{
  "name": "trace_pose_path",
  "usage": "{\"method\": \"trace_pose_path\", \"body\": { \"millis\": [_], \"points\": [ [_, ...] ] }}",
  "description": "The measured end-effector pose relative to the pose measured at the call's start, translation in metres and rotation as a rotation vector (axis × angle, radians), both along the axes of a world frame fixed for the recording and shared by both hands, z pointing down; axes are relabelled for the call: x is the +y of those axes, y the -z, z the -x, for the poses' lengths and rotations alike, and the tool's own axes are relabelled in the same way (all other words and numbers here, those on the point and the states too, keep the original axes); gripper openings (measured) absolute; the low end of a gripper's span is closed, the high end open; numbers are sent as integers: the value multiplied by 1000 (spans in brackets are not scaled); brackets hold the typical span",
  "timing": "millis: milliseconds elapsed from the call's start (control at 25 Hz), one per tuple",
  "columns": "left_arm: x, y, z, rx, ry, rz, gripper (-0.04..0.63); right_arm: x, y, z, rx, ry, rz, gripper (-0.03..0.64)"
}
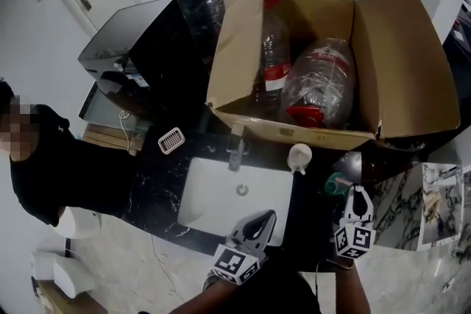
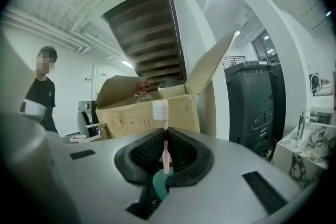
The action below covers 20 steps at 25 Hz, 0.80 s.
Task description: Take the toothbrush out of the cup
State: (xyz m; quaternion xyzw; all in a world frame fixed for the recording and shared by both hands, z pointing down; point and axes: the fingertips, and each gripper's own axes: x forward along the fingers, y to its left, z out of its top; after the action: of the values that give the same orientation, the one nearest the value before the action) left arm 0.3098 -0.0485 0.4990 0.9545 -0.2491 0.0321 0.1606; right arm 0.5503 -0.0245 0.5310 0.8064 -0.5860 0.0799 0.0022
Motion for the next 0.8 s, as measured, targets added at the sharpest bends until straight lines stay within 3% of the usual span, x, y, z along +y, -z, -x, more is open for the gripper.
{"method": "trace_pose_path", "body": {
  "millis": [320, 800],
  "points": [
    [-17, 19, 69, 46, 74, -31, 25, -5, 60, 63, 24, 46, -53, 34],
    [-39, 26, 221, 80, 196, -37, 25, -52, 60, 276, 7, 305, -8, 34]
  ]
}}
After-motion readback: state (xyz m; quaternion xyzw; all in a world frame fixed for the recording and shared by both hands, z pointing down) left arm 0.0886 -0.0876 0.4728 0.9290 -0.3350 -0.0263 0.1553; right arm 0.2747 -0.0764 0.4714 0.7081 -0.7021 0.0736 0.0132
